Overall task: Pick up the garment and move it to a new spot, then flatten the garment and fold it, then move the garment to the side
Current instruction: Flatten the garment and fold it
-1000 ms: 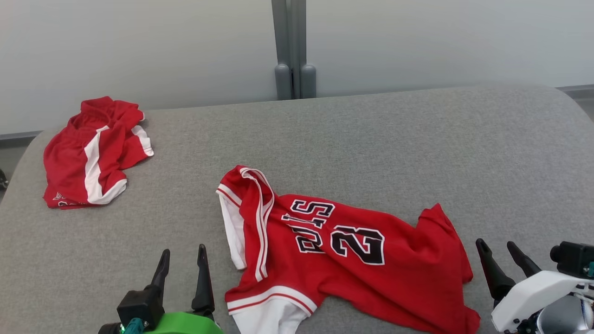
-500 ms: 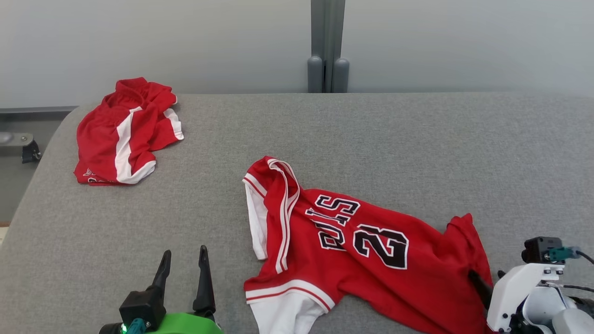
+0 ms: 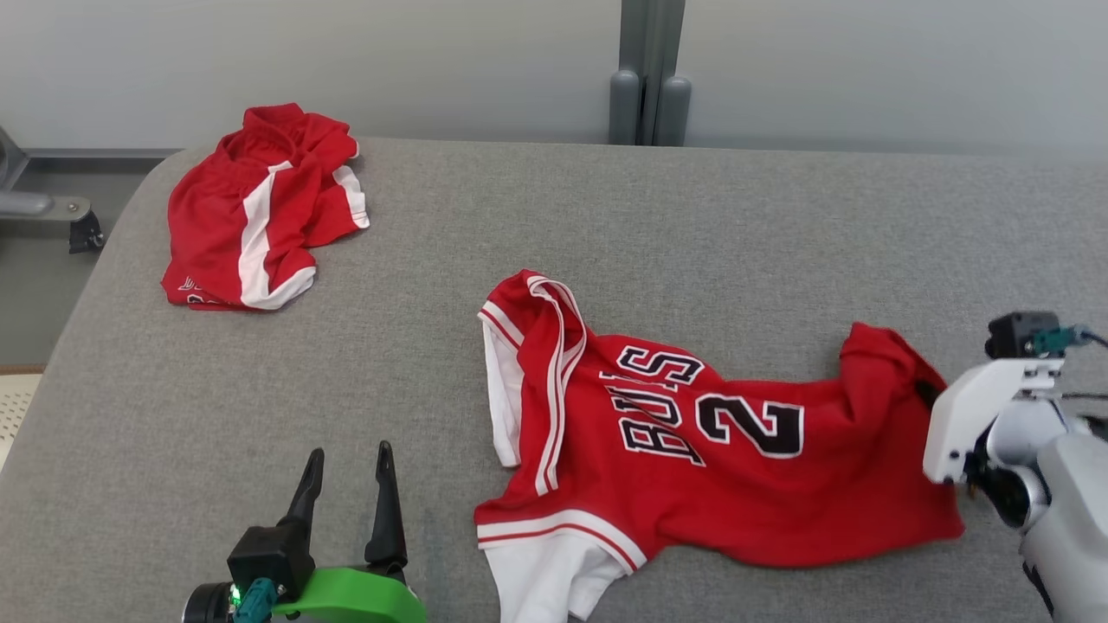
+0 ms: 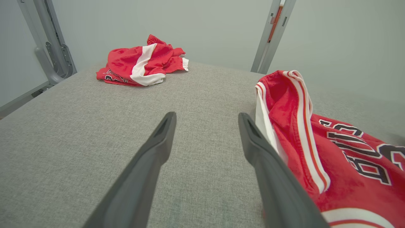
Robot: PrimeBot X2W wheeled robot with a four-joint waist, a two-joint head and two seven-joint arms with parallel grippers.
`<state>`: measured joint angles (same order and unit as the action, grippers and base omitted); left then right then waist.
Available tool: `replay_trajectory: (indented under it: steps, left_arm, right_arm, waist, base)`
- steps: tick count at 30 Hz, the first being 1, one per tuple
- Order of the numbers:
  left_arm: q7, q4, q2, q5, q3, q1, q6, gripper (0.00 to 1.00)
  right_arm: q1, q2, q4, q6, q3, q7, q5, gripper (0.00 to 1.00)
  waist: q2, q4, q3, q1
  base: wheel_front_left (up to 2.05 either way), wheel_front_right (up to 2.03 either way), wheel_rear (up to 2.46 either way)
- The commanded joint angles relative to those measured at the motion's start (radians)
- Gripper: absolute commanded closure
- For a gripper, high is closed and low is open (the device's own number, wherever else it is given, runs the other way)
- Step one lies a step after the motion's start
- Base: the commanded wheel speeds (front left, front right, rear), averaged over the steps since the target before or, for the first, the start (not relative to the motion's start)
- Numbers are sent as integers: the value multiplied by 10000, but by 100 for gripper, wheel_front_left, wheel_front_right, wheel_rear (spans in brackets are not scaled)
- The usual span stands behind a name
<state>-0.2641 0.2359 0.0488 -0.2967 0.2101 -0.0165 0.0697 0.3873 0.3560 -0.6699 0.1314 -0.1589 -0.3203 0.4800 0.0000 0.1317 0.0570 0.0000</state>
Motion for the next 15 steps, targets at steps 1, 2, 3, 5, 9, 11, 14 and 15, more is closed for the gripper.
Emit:
replay_trajectory:
  steps: [1,2,3,5,9,11,14,15]
  left_arm:
    - [-5,-44,30,26,38,248,-60,0]
    - [-5,-67,30,6,52,271,-54,0]
    - [-5,-99,30,-11,79,335,-53,0]
    - [-5,-166,31,-51,143,449,-56,0]
    - [-5,-265,30,-104,271,652,-18,0]
    - [-5,-307,30,-143,334,763,7,0]
    - [-5,-347,30,-188,405,888,21,0]
    - [-5,-347,30,-191,431,943,26,0]
  right_arm:
    - [582,39,-216,-14,33,227,-141,100]
    - [880,60,-352,-14,44,329,-205,100]
    - [1289,107,-539,-14,76,466,-300,100]
    - [1980,174,-889,-14,58,663,-507,100]
    - [3203,366,-1743,-14,134,1092,-1052,100]
    - [3703,433,-2224,-14,247,1356,-1328,100]
    - [4307,553,-2921,-15,446,1787,-1811,100]
    - [4511,573,-3190,-14,531,1925,-2010,100]
  waist:
    - [0,162,193,0]
    - [0,197,245,0]
    - [0,255,326,0]
    - [0,368,473,0]
    - [0,645,762,0]
    - [0,794,910,0]
    - [0,1004,1119,0]
    - [0,1079,1204,0]
  base:
    - [0,0,0]
    - [0,0,0]
    - [0,0,0]
    - [0,0,0]
    - [0,0,0]
    - [0,0,0]
    - [0,0,0]
    - [0,0,0]
